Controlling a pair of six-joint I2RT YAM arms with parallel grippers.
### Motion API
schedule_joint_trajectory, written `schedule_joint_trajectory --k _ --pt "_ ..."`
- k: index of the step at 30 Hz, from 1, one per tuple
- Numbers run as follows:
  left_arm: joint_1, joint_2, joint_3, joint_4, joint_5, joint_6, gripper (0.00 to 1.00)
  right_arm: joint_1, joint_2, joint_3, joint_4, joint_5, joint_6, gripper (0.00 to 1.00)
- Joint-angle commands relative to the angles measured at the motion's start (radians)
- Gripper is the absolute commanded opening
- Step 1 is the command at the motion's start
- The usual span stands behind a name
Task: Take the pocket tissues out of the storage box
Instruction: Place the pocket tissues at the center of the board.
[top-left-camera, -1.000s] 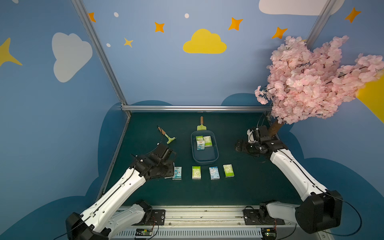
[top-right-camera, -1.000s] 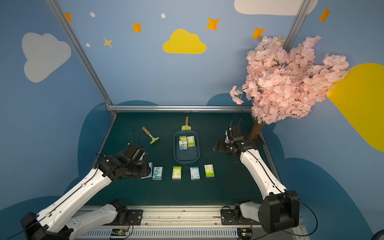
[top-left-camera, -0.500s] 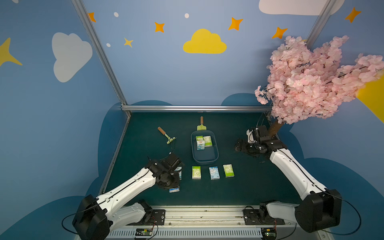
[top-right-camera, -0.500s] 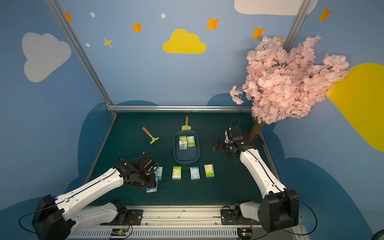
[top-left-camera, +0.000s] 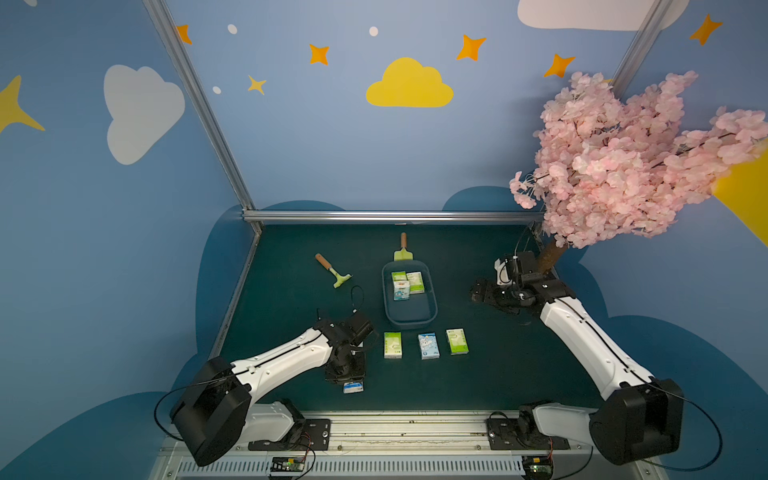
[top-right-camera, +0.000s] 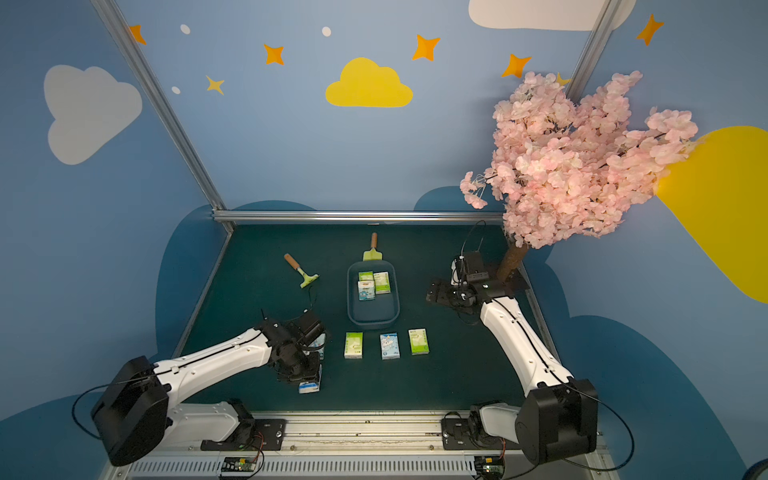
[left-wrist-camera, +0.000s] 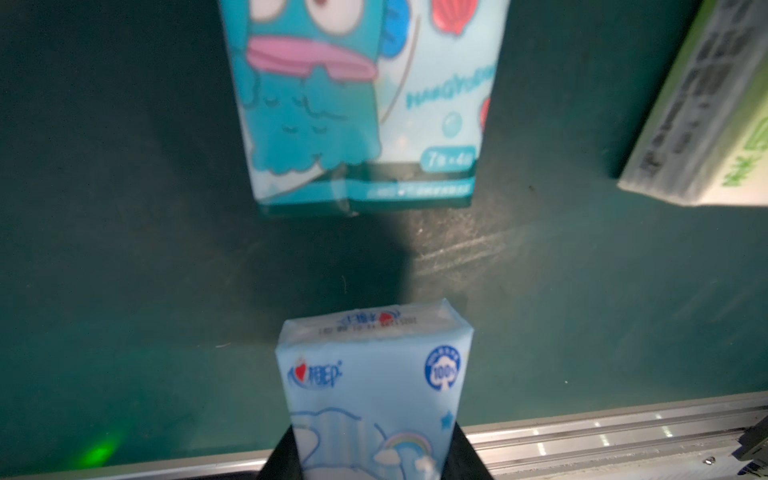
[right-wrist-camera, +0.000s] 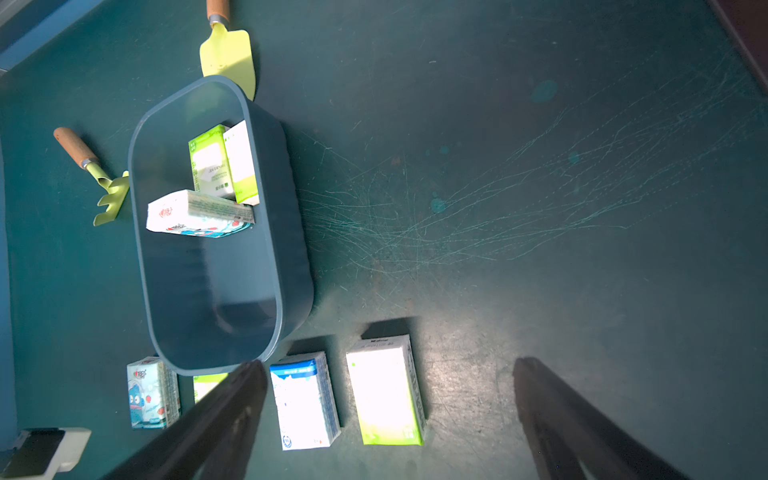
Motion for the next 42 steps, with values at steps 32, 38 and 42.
schedule_joint_trajectory --k 32,38,42 --pt "0.085 -0.117 0.353 -0.11 -0.252 0.089 0.93 -0.031 -0.083 -0.04 0.003 0.022 -0.001 0.98" --pt "0.137 -0.042 0.446 0.031 -0.228 0.131 0.95 -0.037 -0.112 -0.049 0.002 0.027 -0.007 0.98" --pt "0.157 0.06 0.535 0.098 -0.186 0.16 0.95 -0.041 -0.13 -0.059 0.0 0.03 -0.006 0.98"
